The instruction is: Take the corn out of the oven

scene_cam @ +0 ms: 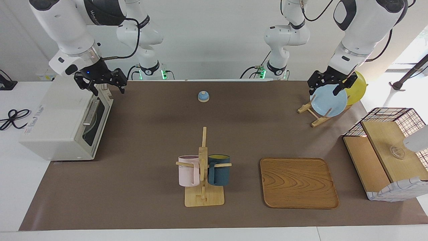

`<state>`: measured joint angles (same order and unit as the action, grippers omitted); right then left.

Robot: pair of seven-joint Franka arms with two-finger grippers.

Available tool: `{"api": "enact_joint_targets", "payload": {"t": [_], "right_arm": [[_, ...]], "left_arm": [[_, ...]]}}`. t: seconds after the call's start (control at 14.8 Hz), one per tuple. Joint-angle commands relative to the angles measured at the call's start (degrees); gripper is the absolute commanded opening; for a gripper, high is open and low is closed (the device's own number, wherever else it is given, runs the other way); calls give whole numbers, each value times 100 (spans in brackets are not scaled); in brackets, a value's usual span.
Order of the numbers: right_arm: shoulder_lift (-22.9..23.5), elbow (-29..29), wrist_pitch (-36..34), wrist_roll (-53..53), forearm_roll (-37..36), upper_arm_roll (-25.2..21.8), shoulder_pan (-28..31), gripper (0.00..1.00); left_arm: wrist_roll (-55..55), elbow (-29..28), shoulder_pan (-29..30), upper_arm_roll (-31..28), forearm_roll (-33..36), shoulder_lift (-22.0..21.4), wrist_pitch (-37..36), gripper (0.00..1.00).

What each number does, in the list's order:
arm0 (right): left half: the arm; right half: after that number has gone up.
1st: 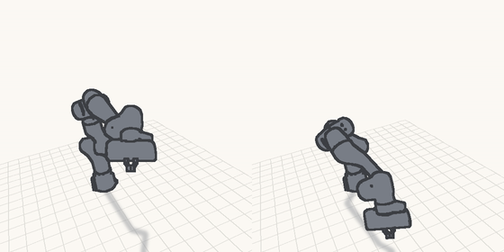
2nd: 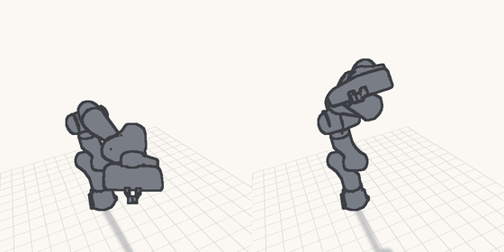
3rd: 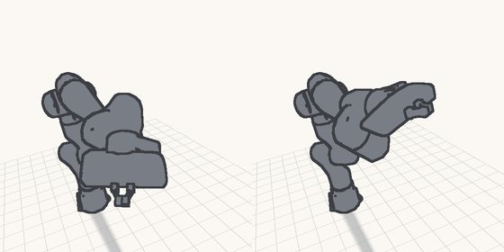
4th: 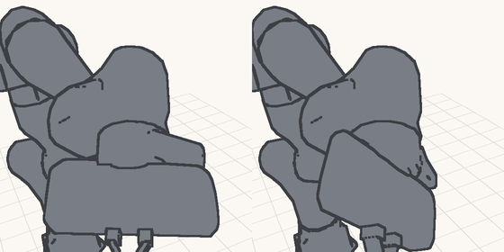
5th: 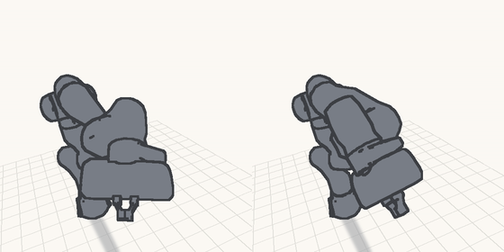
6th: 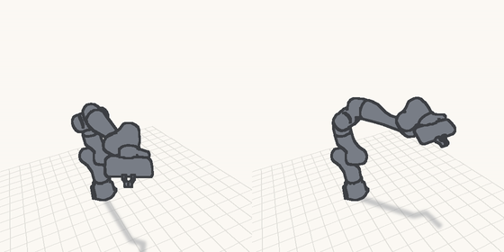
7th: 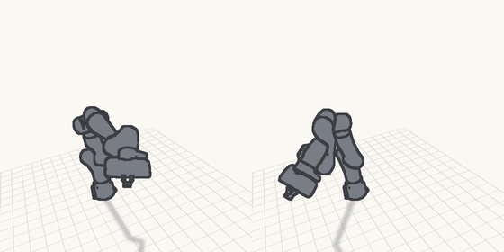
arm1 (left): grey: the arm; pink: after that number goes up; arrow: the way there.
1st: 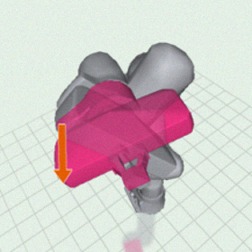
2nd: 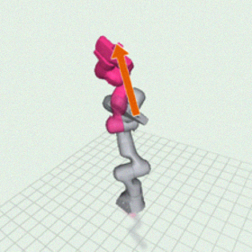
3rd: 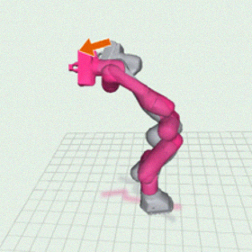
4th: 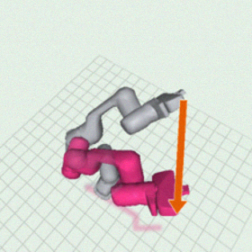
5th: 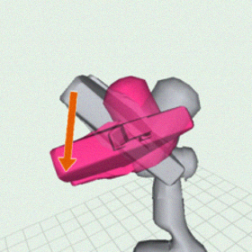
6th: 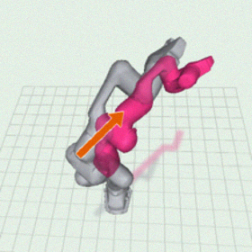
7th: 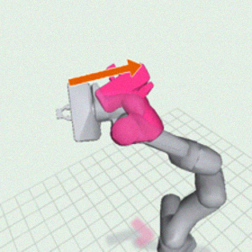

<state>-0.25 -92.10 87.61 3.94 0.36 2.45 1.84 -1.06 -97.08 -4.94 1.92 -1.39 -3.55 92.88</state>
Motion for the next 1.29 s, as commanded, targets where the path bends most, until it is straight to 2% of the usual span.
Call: {"api": "enact_joint_targets", "payload": {"t": [0.0, 0.47, 0.81, 0.88, 0.95, 1.02, 1.22], "right_arm": [[24, 52, 19, -51, 43, 27, 62, 100], [16, 43, 10, -60, 17, 27, 10, 100], [-72, -194, 141, 54, 17, 36, 53, 100], [-142, -368, 342, 124, 17, 27, 62, 90], [-203, -500, 396, 229, 17, 27, 80, 44], [-230, -554, 397, 308, 8, 10, 89, 3], [-405, -975, 694, 379, -36, 10, 176, 0]], "left_arm": [[36, -66, 55, 28, 34, -94, -42, 100], [36, -66, 55, 28, 34, -94, -42, 100], [36, -66, 55, 36, 34, -94, -42, 100], [36, -66, 55, 28, 34, -94, -42, 100], [36, -66, 55, 28, 34, -85, -42, 100], [36, -66, 55, 28, 34, -93, -42, 100], [36, -66, 55, 36, 34, -94, -42, 100]]}}
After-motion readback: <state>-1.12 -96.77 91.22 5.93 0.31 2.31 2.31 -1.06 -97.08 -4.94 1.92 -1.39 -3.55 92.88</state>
